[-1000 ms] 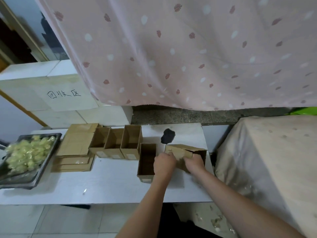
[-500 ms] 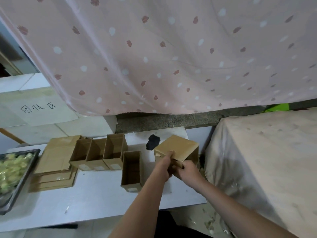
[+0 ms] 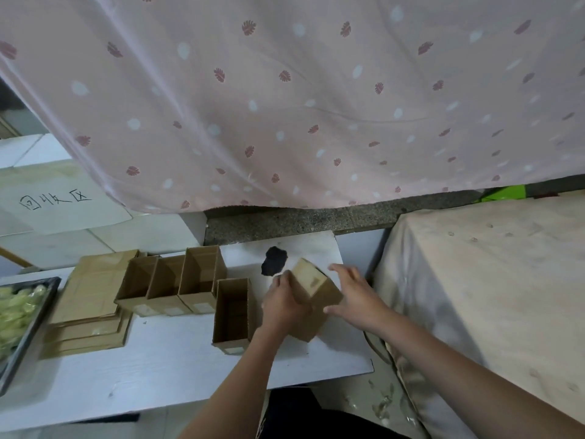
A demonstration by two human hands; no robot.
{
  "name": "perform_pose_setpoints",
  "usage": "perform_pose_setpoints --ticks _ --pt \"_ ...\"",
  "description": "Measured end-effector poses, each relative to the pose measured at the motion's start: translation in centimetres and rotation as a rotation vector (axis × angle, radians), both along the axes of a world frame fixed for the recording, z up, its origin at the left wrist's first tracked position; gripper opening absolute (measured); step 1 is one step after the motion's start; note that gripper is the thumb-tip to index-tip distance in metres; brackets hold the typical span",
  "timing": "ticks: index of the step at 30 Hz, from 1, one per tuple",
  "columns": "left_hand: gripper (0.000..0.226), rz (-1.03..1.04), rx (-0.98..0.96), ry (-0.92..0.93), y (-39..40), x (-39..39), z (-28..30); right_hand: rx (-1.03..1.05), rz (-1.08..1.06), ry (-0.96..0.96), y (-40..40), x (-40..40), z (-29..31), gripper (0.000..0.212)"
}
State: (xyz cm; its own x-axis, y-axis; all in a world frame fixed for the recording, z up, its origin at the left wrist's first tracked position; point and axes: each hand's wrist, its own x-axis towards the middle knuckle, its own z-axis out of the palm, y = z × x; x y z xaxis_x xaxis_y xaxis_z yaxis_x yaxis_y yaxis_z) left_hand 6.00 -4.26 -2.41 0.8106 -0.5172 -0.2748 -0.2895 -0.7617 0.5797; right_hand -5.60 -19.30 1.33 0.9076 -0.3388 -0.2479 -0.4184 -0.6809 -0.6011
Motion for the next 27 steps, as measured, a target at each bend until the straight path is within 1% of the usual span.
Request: perform_pose_setpoints --ticks 1,2,3,4,6,8,12,16,17,20,21,22,24,27 --pt "0.098 -0.118 0.031 -0.059 0.1 -0.3 -0.3 -0.050 0.065 0.022 -0.1 0.3 -0.3 0.102" --pt "0.097 -0.222 0.046 -0.102 0.2 -0.7 -0.6 -0.099 0.130 0.053 -0.1 0.6 -0.8 0.114" --pt "0.095 -0.308 0.051 -0.132 0.3 -1.3 -1.0 -0.146 0.191 0.093 0.1 0.9 -1.4 0.119" --pt "0.094 -0.373 0.057 -0.154 0.2 -1.9 -1.4 -0.189 0.242 0.146 0.4 1.1 -2.2 0.118" --pt "0.092 -0.447 0.082 -0.189 0.2 -3.0 -2.3 -0.225 0.273 0.240 0.8 1.0 -3.6 0.106" --pt "0.090 -0.479 0.101 -0.235 0.5 -4.0 -3.2 -0.182 0.234 0.262 1.1 0.3 -4.9 0.096" --pt "0.093 -0.479 0.188 -0.249 1.9 -5.6 -5.0 -0.127 0.182 0.213 1.3 -0.8 -6.5 0.095" --pt "0.095 -0.481 0.306 -0.266 2.5 -6.1 -5.9 -0.181 0.185 0.194 1.3 -1.0 -6.4 0.090" --pt "0.097 -0.477 0.328 -0.268 2.9 -6.2 -6.1 -0.181 0.163 0.171 1.4 -1.0 -6.2 0.085" --pt "0.101 -0.452 0.366 -0.255 3.7 -5.9 -6.6 -0.277 0.147 0.043 2.0 -0.8 -6.0 0.054" --pt "0.100 -0.439 0.369 -0.256 3.9 -5.8 -6.8 -0.273 0.157 0.028 2.4 -0.6 -6.0 0.046" --pt "0.098 -0.425 0.362 -0.262 4.0 -5.7 -6.9 -0.237 0.165 0.025 2.8 -0.3 -6.1 0.041" --pt "0.093 -0.414 0.328 -0.262 4.2 -5.5 -6.9 -0.165 0.172 0.035 3.5 0.2 -6.1 0.037" --pt "0.091 -0.405 0.300 -0.239 4.2 -5.5 -6.7 -0.078 0.094 0.032 4.0 0.8 -6.3 0.031"
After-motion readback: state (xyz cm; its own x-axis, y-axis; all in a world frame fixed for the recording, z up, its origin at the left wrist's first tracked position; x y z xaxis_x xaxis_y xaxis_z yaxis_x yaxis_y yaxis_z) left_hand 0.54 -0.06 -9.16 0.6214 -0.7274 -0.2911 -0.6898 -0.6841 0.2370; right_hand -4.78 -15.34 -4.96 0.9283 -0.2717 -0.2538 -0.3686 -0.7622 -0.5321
